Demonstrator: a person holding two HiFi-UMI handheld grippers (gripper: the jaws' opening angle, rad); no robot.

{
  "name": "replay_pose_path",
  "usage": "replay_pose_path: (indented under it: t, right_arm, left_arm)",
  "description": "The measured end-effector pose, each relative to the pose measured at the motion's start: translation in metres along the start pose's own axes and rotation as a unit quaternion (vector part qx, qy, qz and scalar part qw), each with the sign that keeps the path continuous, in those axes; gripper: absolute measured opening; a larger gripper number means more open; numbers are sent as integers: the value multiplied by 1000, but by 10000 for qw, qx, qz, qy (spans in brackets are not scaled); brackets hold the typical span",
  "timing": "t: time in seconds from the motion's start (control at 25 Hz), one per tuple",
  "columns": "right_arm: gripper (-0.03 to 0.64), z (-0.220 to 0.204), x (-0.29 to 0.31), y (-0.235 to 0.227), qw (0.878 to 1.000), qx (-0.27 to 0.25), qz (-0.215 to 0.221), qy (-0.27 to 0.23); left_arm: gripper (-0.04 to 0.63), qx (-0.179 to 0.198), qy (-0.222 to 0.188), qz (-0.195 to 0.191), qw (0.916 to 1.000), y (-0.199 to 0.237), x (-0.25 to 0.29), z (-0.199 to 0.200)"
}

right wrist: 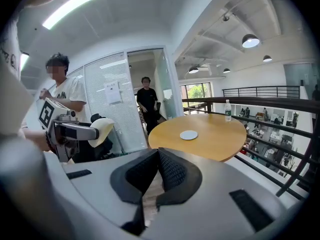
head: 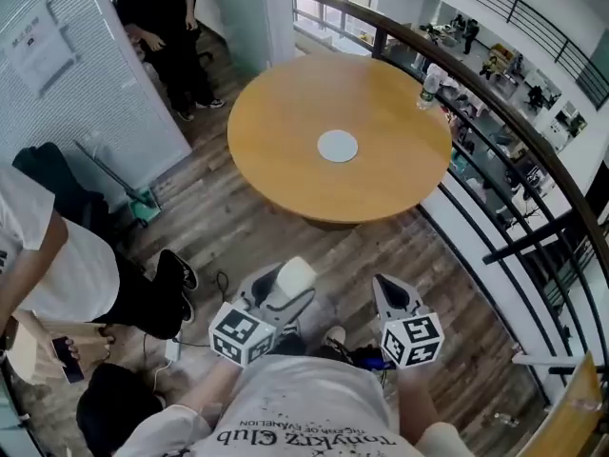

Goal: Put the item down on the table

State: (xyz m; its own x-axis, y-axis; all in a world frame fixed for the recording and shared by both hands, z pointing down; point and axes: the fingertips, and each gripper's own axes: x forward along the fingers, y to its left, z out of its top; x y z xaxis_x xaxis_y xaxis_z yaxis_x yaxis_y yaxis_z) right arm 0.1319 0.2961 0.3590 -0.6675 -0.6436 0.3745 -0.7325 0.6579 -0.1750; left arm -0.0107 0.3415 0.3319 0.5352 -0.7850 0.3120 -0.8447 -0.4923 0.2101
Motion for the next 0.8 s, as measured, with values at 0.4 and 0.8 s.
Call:
replay_pose_path:
  t: [0.4,0.8]
  right_arm:
    - [25,16,20,2,9995,176,-245,-132]
    - [25,50,64,25,9979,85,-571,-292]
  left_arm:
    - [316,-45,81,-93,9999,30,-4,2]
    - [316,4,-39,-235,9997,93,-20,15]
